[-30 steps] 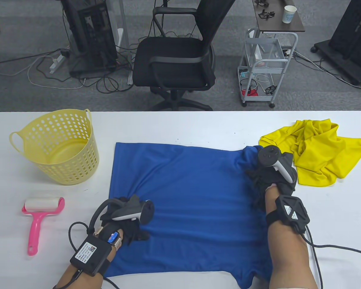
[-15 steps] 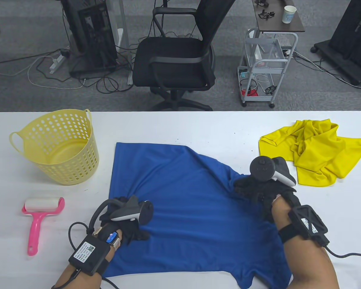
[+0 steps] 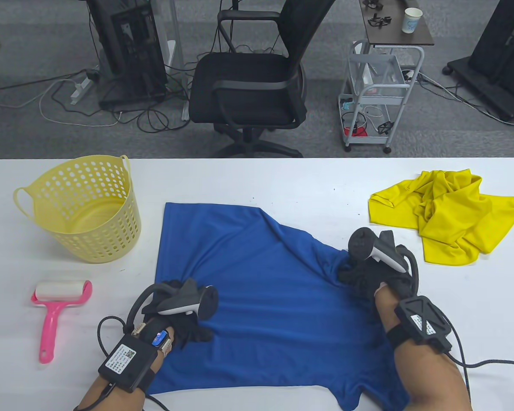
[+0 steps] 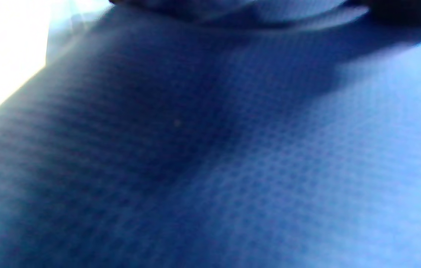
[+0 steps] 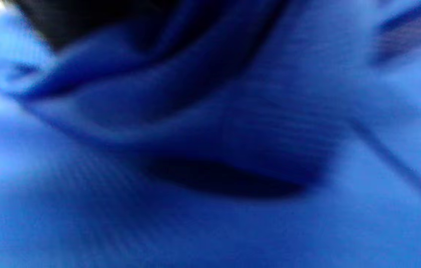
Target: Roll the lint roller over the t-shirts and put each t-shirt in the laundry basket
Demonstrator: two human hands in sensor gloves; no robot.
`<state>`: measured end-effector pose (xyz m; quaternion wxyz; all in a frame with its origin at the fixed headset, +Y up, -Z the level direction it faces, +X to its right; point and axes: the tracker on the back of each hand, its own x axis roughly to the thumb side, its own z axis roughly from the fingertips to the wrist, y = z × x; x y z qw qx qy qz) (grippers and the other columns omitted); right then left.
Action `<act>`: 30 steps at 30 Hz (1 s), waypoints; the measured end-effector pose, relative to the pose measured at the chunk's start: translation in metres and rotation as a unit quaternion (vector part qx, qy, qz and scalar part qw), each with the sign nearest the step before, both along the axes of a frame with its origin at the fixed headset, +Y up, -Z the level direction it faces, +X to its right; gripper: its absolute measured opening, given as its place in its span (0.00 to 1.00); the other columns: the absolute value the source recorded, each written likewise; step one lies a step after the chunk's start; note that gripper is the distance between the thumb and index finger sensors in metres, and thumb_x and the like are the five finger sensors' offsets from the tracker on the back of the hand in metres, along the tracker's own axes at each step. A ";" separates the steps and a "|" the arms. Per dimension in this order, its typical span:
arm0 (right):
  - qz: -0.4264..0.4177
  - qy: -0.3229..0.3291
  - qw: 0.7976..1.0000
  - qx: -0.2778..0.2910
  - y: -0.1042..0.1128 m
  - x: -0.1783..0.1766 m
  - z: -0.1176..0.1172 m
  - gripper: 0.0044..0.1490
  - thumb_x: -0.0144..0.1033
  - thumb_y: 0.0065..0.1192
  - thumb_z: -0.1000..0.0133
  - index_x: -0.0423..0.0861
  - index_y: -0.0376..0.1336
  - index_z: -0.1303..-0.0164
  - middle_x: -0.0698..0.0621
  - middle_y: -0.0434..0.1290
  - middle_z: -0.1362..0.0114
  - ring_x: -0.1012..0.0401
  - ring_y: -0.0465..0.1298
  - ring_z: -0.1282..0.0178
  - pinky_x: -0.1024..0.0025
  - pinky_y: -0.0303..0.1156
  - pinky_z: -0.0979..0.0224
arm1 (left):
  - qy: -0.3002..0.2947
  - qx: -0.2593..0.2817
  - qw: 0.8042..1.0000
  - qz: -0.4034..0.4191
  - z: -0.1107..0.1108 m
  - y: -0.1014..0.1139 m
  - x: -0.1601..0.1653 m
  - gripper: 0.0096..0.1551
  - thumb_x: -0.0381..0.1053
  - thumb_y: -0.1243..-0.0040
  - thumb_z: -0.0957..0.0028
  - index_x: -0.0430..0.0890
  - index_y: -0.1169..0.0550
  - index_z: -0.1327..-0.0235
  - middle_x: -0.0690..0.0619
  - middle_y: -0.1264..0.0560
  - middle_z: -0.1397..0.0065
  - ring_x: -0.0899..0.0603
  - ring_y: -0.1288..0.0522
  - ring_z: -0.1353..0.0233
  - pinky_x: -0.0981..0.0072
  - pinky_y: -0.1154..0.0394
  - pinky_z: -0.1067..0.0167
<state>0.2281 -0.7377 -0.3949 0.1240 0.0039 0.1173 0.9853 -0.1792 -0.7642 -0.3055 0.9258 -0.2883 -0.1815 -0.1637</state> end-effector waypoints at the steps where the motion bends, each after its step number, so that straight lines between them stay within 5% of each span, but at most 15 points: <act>1: -0.010 -0.005 0.999 0.039 0.004 0.001 0.001 0.32 0.49 0.62 0.47 0.45 0.67 0.35 0.38 0.65 0.27 0.37 0.61 0.24 0.26 0.50 0.27 | 0.000 0.000 1.000 0.000 0.000 0.000 0.000 0.62 0.77 0.51 0.70 0.49 0.58 0.29 0.36 0.54 0.22 0.25 0.50 0.21 0.25 0.52 0.28; 2: -0.029 0.008 0.991 0.128 0.019 0.003 0.000 0.31 0.48 0.63 0.49 0.45 0.71 0.40 0.40 0.74 0.35 0.39 0.73 0.33 0.33 0.63 0.30 | 0.000 0.000 1.000 0.000 0.000 0.000 0.000 0.62 0.76 0.51 0.70 0.49 0.58 0.29 0.36 0.54 0.22 0.25 0.50 0.21 0.25 0.52 0.28; 3: -0.030 0.010 0.991 0.126 0.029 0.006 -0.004 0.29 0.48 0.63 0.48 0.45 0.72 0.41 0.44 0.79 0.42 0.44 0.79 0.40 0.40 0.70 0.34 | 0.000 0.000 1.000 0.001 0.000 0.000 0.000 0.62 0.77 0.51 0.70 0.49 0.58 0.29 0.36 0.54 0.22 0.25 0.50 0.21 0.25 0.52 0.28; 6: -0.038 -0.155 0.954 0.255 0.062 0.040 -0.010 0.34 0.45 0.58 0.44 0.45 0.60 0.30 0.43 0.69 0.31 0.44 0.70 0.30 0.38 0.63 0.28 | 0.000 0.000 1.000 -0.002 0.000 0.000 0.000 0.62 0.77 0.51 0.70 0.49 0.58 0.30 0.36 0.54 0.22 0.25 0.50 0.21 0.25 0.52 0.28; 8: -0.075 -0.189 0.962 0.180 0.064 0.061 -0.023 0.58 0.53 0.57 0.47 0.41 0.30 0.24 0.36 0.33 0.20 0.34 0.43 0.19 0.25 0.45 0.26 | 0.001 0.000 1.000 -0.005 0.000 0.000 0.001 0.62 0.77 0.52 0.70 0.49 0.58 0.30 0.36 0.54 0.22 0.25 0.50 0.21 0.25 0.52 0.28; 9: -0.101 -0.195 0.969 0.115 0.064 0.065 -0.023 0.61 0.54 0.54 0.44 0.39 0.25 0.25 0.34 0.28 0.21 0.32 0.38 0.19 0.24 0.40 0.26 | 0.000 0.001 1.000 -0.006 0.000 0.000 0.001 0.62 0.77 0.52 0.70 0.49 0.58 0.30 0.36 0.53 0.22 0.25 0.50 0.21 0.25 0.51 0.28; 11: -0.135 -0.178 0.966 0.129 0.062 0.066 -0.021 0.59 0.53 0.54 0.42 0.40 0.24 0.24 0.35 0.28 0.21 0.33 0.37 0.18 0.24 0.38 0.25 | 0.000 0.002 1.000 -0.005 0.000 0.000 0.001 0.62 0.77 0.52 0.70 0.49 0.57 0.29 0.36 0.53 0.22 0.25 0.50 0.21 0.25 0.51 0.28; 15: -0.109 -0.150 0.960 0.212 0.056 0.057 -0.009 0.48 0.47 0.53 0.45 0.41 0.40 0.23 0.35 0.46 0.21 0.36 0.56 0.22 0.32 0.54 0.26 | -0.004 0.004 1.000 -0.009 0.000 0.000 0.003 0.62 0.77 0.51 0.70 0.48 0.56 0.29 0.35 0.52 0.22 0.25 0.48 0.21 0.25 0.50 0.29; 17: -0.091 -0.093 0.979 0.158 0.047 0.047 -0.005 0.41 0.47 0.53 0.45 0.39 0.53 0.25 0.37 0.63 0.27 0.39 0.71 0.31 0.38 0.66 0.30 | -0.006 0.008 1.000 -0.008 0.000 -0.001 0.003 0.61 0.77 0.51 0.69 0.48 0.55 0.29 0.35 0.51 0.22 0.25 0.47 0.21 0.25 0.49 0.29; 18: -0.082 -0.067 0.992 0.063 0.037 0.039 -0.002 0.43 0.51 0.54 0.46 0.38 0.55 0.26 0.35 0.65 0.28 0.36 0.71 0.32 0.36 0.65 0.31 | -0.007 0.008 1.000 -0.009 0.000 -0.001 0.003 0.61 0.77 0.52 0.69 0.48 0.56 0.29 0.35 0.51 0.22 0.25 0.47 0.21 0.25 0.49 0.29; 20: -0.030 -0.029 0.980 -0.193 0.008 0.026 0.013 0.57 0.64 0.49 0.46 0.40 0.38 0.19 0.30 0.43 0.19 0.28 0.52 0.22 0.26 0.52 0.26 | -0.004 0.004 1.000 -0.006 0.001 -0.001 0.001 0.61 0.77 0.52 0.69 0.48 0.57 0.29 0.35 0.52 0.22 0.25 0.48 0.21 0.25 0.50 0.28; 22: 0.011 -0.010 0.961 -0.275 -0.014 0.024 0.022 0.62 0.68 0.46 0.46 0.43 0.26 0.22 0.30 0.26 0.23 0.27 0.36 0.23 0.22 0.46 0.28 | 0.000 -0.007 1.000 -0.005 0.001 -0.002 0.001 0.62 0.78 0.52 0.68 0.48 0.58 0.28 0.35 0.54 0.21 0.24 0.50 0.21 0.25 0.50 0.28; 24: 0.052 -0.018 0.966 -0.254 -0.037 0.027 0.030 0.62 0.68 0.47 0.48 0.48 0.19 0.29 0.37 0.15 0.28 0.32 0.24 0.26 0.21 0.37 0.32 | 0.000 -0.012 1.000 -0.007 0.001 -0.002 0.001 0.64 0.78 0.52 0.68 0.48 0.59 0.28 0.35 0.55 0.21 0.24 0.51 0.21 0.26 0.49 0.28; 26: 0.040 0.016 0.966 -0.257 -0.046 0.033 0.033 0.63 0.72 0.36 0.52 0.49 0.12 0.35 0.39 0.08 0.34 0.33 0.16 0.31 0.22 0.30 0.36 | 0.000 -0.023 1.000 -0.012 0.001 -0.002 0.002 0.66 0.79 0.50 0.69 0.47 0.60 0.28 0.34 0.56 0.21 0.23 0.51 0.21 0.27 0.48 0.28; 30: 0.010 -0.002 0.979 -0.202 -0.038 0.038 0.039 0.62 0.70 0.41 0.52 0.51 0.16 0.32 0.41 0.12 0.30 0.37 0.18 0.27 0.23 0.26 0.34 | -0.008 0.009 1.000 0.000 -0.003 0.007 0.001 0.65 0.79 0.49 0.70 0.50 0.56 0.26 0.37 0.50 0.20 0.27 0.45 0.21 0.29 0.45 0.28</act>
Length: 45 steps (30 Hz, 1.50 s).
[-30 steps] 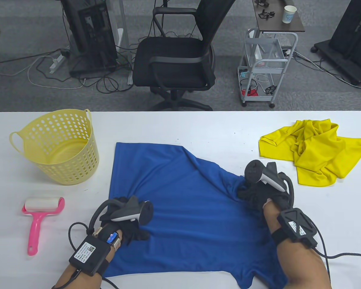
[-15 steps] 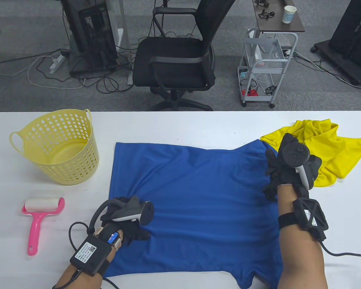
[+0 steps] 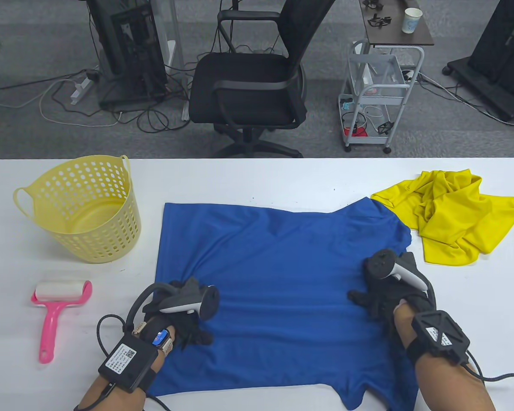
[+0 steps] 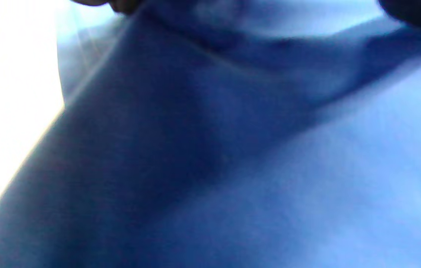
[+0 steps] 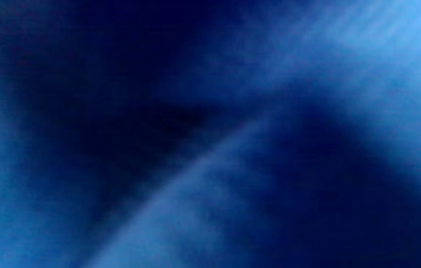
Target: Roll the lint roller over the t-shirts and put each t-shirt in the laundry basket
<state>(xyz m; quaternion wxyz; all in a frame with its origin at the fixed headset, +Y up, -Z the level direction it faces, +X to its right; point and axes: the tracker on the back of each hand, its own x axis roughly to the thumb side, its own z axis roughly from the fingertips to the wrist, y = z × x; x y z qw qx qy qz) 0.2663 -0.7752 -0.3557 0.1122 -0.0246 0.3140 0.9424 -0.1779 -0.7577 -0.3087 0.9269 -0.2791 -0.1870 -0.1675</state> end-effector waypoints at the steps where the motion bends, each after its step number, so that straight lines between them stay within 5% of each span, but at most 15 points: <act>1: 0.010 -0.001 1.000 0.007 0.005 -0.001 0.001 0.62 0.70 0.40 0.51 0.50 0.15 0.32 0.38 0.11 0.30 0.36 0.18 0.27 0.23 0.25 0.34 | 0.008 0.025 1.000 0.014 -0.002 0.002 -0.001 0.64 0.79 0.52 0.69 0.50 0.58 0.26 0.38 0.49 0.19 0.28 0.44 0.21 0.30 0.45 0.29; 4: -0.021 0.012 0.996 0.084 0.015 -0.018 0.012 0.62 0.70 0.40 0.52 0.50 0.17 0.30 0.38 0.13 0.29 0.36 0.19 0.26 0.23 0.27 0.34 | 0.039 0.094 0.989 0.106 -0.006 -0.001 -0.003 0.63 0.78 0.56 0.67 0.48 0.62 0.27 0.36 0.57 0.18 0.23 0.54 0.20 0.23 0.51 0.30; 6: -0.029 0.011 0.996 0.083 0.010 -0.025 0.017 0.61 0.70 0.41 0.53 0.51 0.18 0.30 0.39 0.13 0.29 0.36 0.19 0.26 0.23 0.27 0.34 | 0.053 0.048 0.992 0.106 -0.006 -0.007 -0.002 0.65 0.80 0.60 0.68 0.50 0.68 0.29 0.36 0.64 0.18 0.19 0.59 0.20 0.22 0.54 0.30; 8: 0.021 0.027 0.999 -0.008 -0.010 -0.027 0.026 0.61 0.71 0.40 0.53 0.52 0.18 0.31 0.39 0.13 0.30 0.35 0.19 0.27 0.23 0.27 0.34 | 0.071 -0.062 0.994 0.056 -0.004 -0.023 -0.004 0.67 0.81 0.58 0.68 0.52 0.73 0.32 0.37 0.71 0.19 0.19 0.63 0.20 0.21 0.57 0.29; 10: 0.014 0.046 0.998 -0.049 -0.012 -0.025 0.029 0.61 0.74 0.30 0.52 0.53 0.09 0.36 0.40 0.05 0.34 0.36 0.11 0.33 0.23 0.23 0.36 | 0.068 -0.094 0.993 0.026 -0.002 -0.030 -0.011 0.66 0.82 0.65 0.71 0.55 0.81 0.40 0.40 0.83 0.26 0.22 0.74 0.24 0.22 0.63 0.31; 13: -0.008 0.032 0.999 0.000 -0.014 -0.023 0.035 0.61 0.74 0.34 0.53 0.53 0.14 0.33 0.41 0.09 0.32 0.37 0.13 0.31 0.23 0.23 0.37 | 0.061 -0.071 0.992 0.086 -0.004 -0.029 -0.020 0.67 0.81 0.56 0.71 0.56 0.74 0.35 0.42 0.77 0.23 0.23 0.72 0.23 0.22 0.63 0.32; 18: -0.009 0.033 0.999 -0.007 -0.015 -0.023 0.035 0.61 0.74 0.34 0.52 0.53 0.13 0.33 0.41 0.08 0.32 0.36 0.12 0.32 0.23 0.22 0.37 | 0.056 0.082 0.994 -0.040 -0.001 0.014 -0.037 0.61 0.76 0.53 0.64 0.53 0.62 0.26 0.41 0.58 0.16 0.27 0.53 0.17 0.24 0.51 0.28; 23: -0.014 0.034 0.999 0.004 -0.016 -0.023 0.036 0.61 0.74 0.34 0.52 0.52 0.13 0.33 0.41 0.08 0.32 0.36 0.12 0.32 0.22 0.21 0.38 | 0.247 0.213 0.944 -0.041 0.008 0.066 -0.105 0.63 0.73 0.49 0.58 0.54 0.71 0.30 0.38 0.56 0.16 0.27 0.49 0.18 0.24 0.49 0.28; 26: -0.012 0.034 0.999 0.004 -0.016 -0.023 0.035 0.61 0.73 0.34 0.52 0.52 0.13 0.32 0.40 0.09 0.31 0.36 0.13 0.31 0.22 0.22 0.38 | 0.377 0.216 0.897 -0.077 0.013 0.064 -0.152 0.67 0.73 0.45 0.58 0.44 0.66 0.27 0.29 0.53 0.18 0.23 0.45 0.20 0.25 0.44 0.30; 29: -0.009 0.034 0.999 0.006 -0.015 -0.023 0.034 0.61 0.73 0.35 0.52 0.52 0.14 0.32 0.40 0.10 0.31 0.36 0.14 0.31 0.22 0.23 0.37 | 0.486 0.129 0.850 -0.157 0.018 0.044 -0.195 0.71 0.75 0.45 0.60 0.32 0.61 0.27 0.23 0.48 0.21 0.21 0.38 0.23 0.26 0.37 0.32; 33: 0.000 0.036 0.999 0.006 -0.011 -0.026 0.033 0.61 0.72 0.36 0.51 0.51 0.16 0.31 0.38 0.11 0.30 0.35 0.16 0.29 0.22 0.25 0.35 | 0.549 0.060 0.825 -0.123 0.024 0.024 -0.223 0.66 0.73 0.44 0.59 0.26 0.49 0.28 0.28 0.32 0.26 0.27 0.24 0.29 0.31 0.27 0.36; 38: 0.009 0.057 0.997 0.059 0.000 -0.033 0.034 0.61 0.71 0.38 0.50 0.50 0.16 0.30 0.37 0.14 0.27 0.34 0.19 0.27 0.23 0.25 0.34 | 0.500 0.105 0.839 -0.189 0.016 0.014 -0.221 0.43 0.56 0.39 0.50 0.34 0.40 0.31 0.47 0.20 0.38 0.43 0.14 0.41 0.37 0.25 0.37; 43: -0.047 0.085 0.979 0.181 0.013 -0.042 0.034 0.61 0.71 0.40 0.52 0.51 0.18 0.29 0.38 0.15 0.27 0.35 0.19 0.25 0.22 0.26 0.33 | 0.504 0.121 0.846 -0.124 0.014 0.029 -0.216 0.40 0.53 0.41 0.48 0.36 0.41 0.31 0.46 0.22 0.39 0.41 0.15 0.40 0.35 0.27 0.35; 45: -0.053 0.090 0.982 0.156 0.009 -0.042 0.029 0.61 0.71 0.38 0.52 0.52 0.16 0.30 0.39 0.12 0.28 0.36 0.16 0.26 0.22 0.24 0.34 | 0.494 0.122 0.855 -0.098 0.017 0.042 -0.210 0.39 0.54 0.42 0.48 0.36 0.40 0.31 0.46 0.22 0.40 0.42 0.14 0.41 0.36 0.26 0.36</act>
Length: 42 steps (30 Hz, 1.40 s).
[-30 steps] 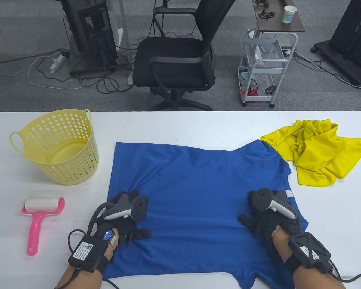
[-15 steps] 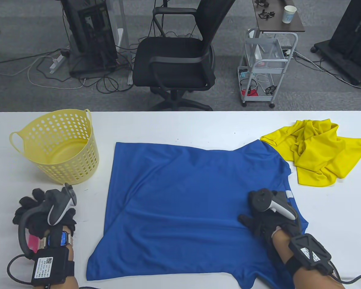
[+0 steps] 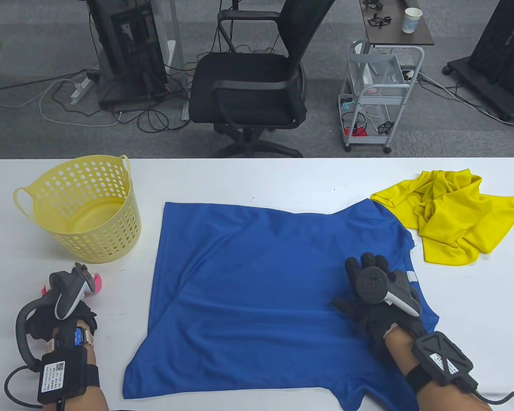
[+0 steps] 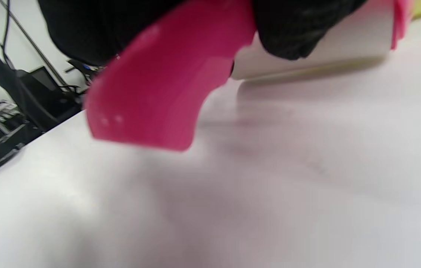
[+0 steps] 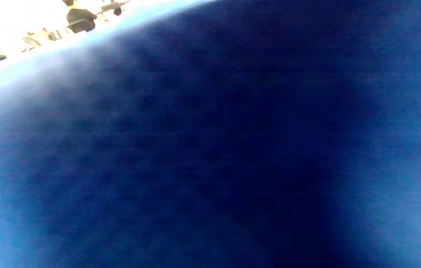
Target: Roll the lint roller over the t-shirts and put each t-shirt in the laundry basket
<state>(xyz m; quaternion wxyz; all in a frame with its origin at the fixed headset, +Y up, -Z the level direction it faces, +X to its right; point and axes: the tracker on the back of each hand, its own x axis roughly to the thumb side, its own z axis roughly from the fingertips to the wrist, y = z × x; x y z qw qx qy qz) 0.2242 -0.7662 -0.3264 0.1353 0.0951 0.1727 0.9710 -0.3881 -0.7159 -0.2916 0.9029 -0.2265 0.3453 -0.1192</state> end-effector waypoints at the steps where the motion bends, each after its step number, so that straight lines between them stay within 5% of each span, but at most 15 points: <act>1: 0.000 -0.001 1.000 -0.025 -0.005 0.001 -0.003 0.61 0.71 0.38 0.52 0.53 0.15 0.30 0.40 0.11 0.29 0.37 0.15 0.27 0.22 0.23 0.34 | -0.014 0.011 1.000 0.010 0.003 0.009 0.004 0.39 0.54 0.42 0.48 0.37 0.39 0.31 0.47 0.21 0.41 0.42 0.13 0.43 0.38 0.24 0.38; 6: 0.002 -0.021 0.991 -0.132 -0.026 0.007 -0.014 0.61 0.72 0.34 0.53 0.55 0.12 0.33 0.42 0.06 0.32 0.38 0.11 0.30 0.22 0.20 0.36 | -0.115 0.112 0.984 0.072 0.014 0.051 0.037 0.38 0.56 0.42 0.48 0.40 0.37 0.29 0.46 0.20 0.44 0.46 0.11 0.50 0.42 0.20 0.43; 8: 0.028 -0.024 0.985 -0.167 -0.033 0.007 -0.014 0.60 0.73 0.33 0.54 0.56 0.11 0.35 0.45 0.04 0.34 0.42 0.06 0.33 0.25 0.14 0.40 | -0.195 0.156 0.961 0.116 0.018 0.062 0.062 0.38 0.57 0.42 0.47 0.43 0.37 0.28 0.46 0.20 0.45 0.48 0.11 0.54 0.44 0.18 0.47; 12: 0.024 -0.022 0.986 -0.165 -0.034 0.007 -0.014 0.60 0.73 0.32 0.53 0.56 0.10 0.34 0.45 0.04 0.33 0.42 0.06 0.32 0.25 0.14 0.39 | -0.300 0.196 0.918 0.168 0.019 0.056 0.118 0.37 0.57 0.45 0.46 0.46 0.39 0.26 0.45 0.22 0.46 0.50 0.13 0.60 0.48 0.16 0.56; 15: 0.023 -0.021 0.986 -0.165 -0.035 0.008 -0.013 0.60 0.73 0.32 0.53 0.56 0.10 0.34 0.45 0.04 0.33 0.43 0.06 0.32 0.25 0.13 0.39 | -0.362 0.169 0.907 0.138 0.015 0.037 0.161 0.36 0.57 0.47 0.46 0.47 0.40 0.26 0.46 0.22 0.46 0.52 0.13 0.61 0.52 0.15 0.62; 21: 0.037 0.006 0.986 -0.163 -0.034 0.021 -0.010 0.59 0.73 0.33 0.53 0.57 0.11 0.35 0.46 0.05 0.33 0.43 0.08 0.31 0.25 0.16 0.38 | -0.379 0.105 0.918 0.057 -0.013 0.004 0.195 0.36 0.57 0.47 0.47 0.48 0.39 0.27 0.46 0.22 0.46 0.52 0.13 0.61 0.53 0.15 0.63; 34: 0.041 0.009 0.985 -0.167 -0.036 0.020 -0.009 0.59 0.74 0.30 0.53 0.57 0.09 0.36 0.46 0.04 0.33 0.43 0.06 0.32 0.24 0.14 0.39 | -0.343 0.102 0.934 0.017 -0.114 -0.008 0.246 0.35 0.57 0.49 0.47 0.48 0.41 0.28 0.46 0.23 0.46 0.52 0.14 0.62 0.52 0.16 0.66; 39: 0.040 0.009 0.985 -0.167 -0.036 0.020 -0.009 0.59 0.74 0.30 0.53 0.57 0.09 0.36 0.46 0.04 0.33 0.43 0.06 0.32 0.24 0.14 0.39 | -0.359 0.080 0.930 0.018 -0.102 -0.002 0.245 0.35 0.57 0.47 0.48 0.47 0.39 0.28 0.46 0.21 0.47 0.51 0.13 0.64 0.52 0.16 0.67; 42: 0.040 0.009 0.985 -0.167 -0.036 0.020 -0.009 0.59 0.74 0.30 0.53 0.57 0.09 0.36 0.46 0.03 0.33 0.43 0.06 0.32 0.24 0.14 0.40 | -0.398 0.037 0.916 0.026 -0.066 0.009 0.231 0.35 0.57 0.46 0.48 0.47 0.38 0.28 0.46 0.20 0.48 0.51 0.13 0.64 0.52 0.15 0.67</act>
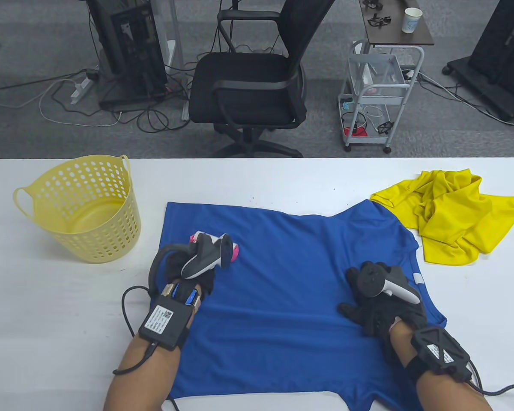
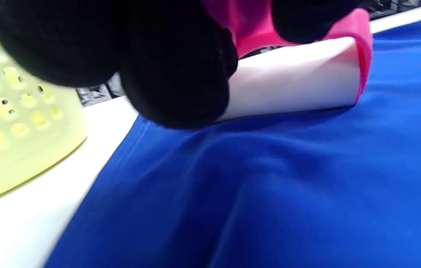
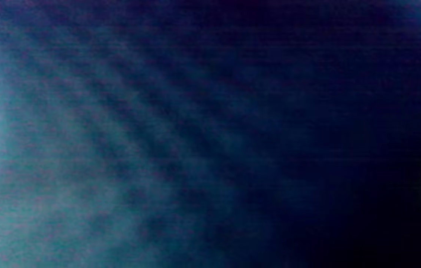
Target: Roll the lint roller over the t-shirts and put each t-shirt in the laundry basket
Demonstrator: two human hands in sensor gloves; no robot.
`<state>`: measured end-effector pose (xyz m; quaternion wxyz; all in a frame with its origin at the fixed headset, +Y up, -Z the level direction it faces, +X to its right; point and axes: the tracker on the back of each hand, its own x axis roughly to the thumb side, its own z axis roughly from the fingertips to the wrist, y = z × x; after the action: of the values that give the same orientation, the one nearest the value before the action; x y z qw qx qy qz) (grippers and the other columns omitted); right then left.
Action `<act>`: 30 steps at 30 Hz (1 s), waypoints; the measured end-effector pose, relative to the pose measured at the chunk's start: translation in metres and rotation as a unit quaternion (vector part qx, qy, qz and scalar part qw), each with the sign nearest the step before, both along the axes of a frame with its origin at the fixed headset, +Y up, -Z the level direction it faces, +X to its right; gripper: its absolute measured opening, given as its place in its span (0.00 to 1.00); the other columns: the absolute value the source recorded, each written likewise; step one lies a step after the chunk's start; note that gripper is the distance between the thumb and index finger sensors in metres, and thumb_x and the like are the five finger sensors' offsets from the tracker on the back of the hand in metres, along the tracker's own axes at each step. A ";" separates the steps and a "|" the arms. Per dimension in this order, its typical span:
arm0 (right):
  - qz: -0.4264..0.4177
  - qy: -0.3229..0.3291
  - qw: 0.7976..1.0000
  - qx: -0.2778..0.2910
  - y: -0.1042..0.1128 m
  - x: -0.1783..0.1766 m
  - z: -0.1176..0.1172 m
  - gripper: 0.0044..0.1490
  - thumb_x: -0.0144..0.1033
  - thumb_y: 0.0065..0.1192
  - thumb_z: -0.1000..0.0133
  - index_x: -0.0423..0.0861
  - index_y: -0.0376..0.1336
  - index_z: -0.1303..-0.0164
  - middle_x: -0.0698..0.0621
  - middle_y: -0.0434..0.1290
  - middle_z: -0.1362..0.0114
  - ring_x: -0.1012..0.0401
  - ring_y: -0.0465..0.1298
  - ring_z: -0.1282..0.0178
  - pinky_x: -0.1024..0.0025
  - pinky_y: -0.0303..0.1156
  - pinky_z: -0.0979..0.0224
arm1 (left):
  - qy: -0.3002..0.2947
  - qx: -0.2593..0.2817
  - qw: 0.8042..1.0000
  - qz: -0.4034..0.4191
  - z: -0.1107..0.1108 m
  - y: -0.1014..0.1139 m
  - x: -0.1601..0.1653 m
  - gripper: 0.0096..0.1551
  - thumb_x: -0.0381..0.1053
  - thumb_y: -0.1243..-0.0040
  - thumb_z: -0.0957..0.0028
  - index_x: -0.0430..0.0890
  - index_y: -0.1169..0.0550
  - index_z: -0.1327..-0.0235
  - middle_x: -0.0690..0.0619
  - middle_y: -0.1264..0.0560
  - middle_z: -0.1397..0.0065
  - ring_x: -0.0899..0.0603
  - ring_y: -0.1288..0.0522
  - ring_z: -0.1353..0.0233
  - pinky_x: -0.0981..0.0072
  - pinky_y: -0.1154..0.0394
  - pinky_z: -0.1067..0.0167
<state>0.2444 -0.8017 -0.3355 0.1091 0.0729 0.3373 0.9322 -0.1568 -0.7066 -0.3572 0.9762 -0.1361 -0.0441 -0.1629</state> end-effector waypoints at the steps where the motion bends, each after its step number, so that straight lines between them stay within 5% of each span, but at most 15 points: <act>1: 0.000 0.000 1.000 0.000 0.000 0.000 0.000 0.59 0.74 0.30 0.53 0.57 0.09 0.36 0.46 0.03 0.33 0.43 0.06 0.32 0.24 0.14 0.39 | -0.011 -0.018 1.000 -0.006 0.017 0.005 -0.006 0.35 0.57 0.46 0.48 0.47 0.38 0.28 0.46 0.20 0.48 0.51 0.13 0.64 0.52 0.15 0.67; 7: 0.001 0.000 1.000 0.000 0.000 0.000 0.000 0.59 0.74 0.30 0.53 0.57 0.09 0.36 0.46 0.04 0.33 0.43 0.06 0.32 0.24 0.14 0.39 | -0.042 -0.082 0.995 -0.040 0.102 0.022 -0.037 0.35 0.57 0.45 0.47 0.48 0.35 0.28 0.46 0.19 0.48 0.51 0.12 0.65 0.52 0.15 0.68; 13: 0.001 0.000 1.000 0.000 0.000 0.000 0.000 0.59 0.74 0.30 0.53 0.57 0.09 0.36 0.46 0.03 0.33 0.43 0.06 0.32 0.24 0.14 0.39 | -0.041 -0.074 0.996 -0.037 0.128 0.022 -0.047 0.35 0.57 0.43 0.48 0.48 0.33 0.28 0.46 0.18 0.49 0.51 0.12 0.66 0.52 0.15 0.70; 17: 0.001 0.001 1.000 0.000 0.000 0.000 0.000 0.59 0.74 0.30 0.53 0.57 0.09 0.36 0.46 0.04 0.33 0.43 0.06 0.32 0.24 0.14 0.39 | -0.031 -0.052 0.998 -0.033 0.099 0.017 -0.032 0.34 0.57 0.45 0.47 0.48 0.34 0.28 0.46 0.18 0.49 0.51 0.12 0.66 0.52 0.15 0.69; 26: 0.002 0.000 1.000 0.000 0.000 0.000 0.000 0.59 0.74 0.30 0.53 0.57 0.09 0.36 0.46 0.03 0.33 0.43 0.06 0.32 0.24 0.14 0.39 | -0.004 -0.004 1.000 -0.015 -0.024 0.002 0.037 0.35 0.57 0.46 0.48 0.47 0.36 0.29 0.46 0.19 0.48 0.50 0.12 0.65 0.50 0.16 0.68; 30: 0.002 0.000 1.000 0.000 0.000 0.000 0.000 0.59 0.74 0.30 0.53 0.57 0.09 0.36 0.46 0.03 0.33 0.43 0.06 0.32 0.24 0.14 0.39 | 0.032 0.006 0.999 0.039 -0.055 -0.004 0.049 0.35 0.56 0.46 0.48 0.48 0.38 0.29 0.46 0.20 0.48 0.50 0.12 0.64 0.50 0.16 0.66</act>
<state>0.2445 -0.8017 -0.3357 0.1074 0.0728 0.3375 0.9323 -0.1082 -0.7106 -0.4126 0.9836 -0.1332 -0.0174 -0.1203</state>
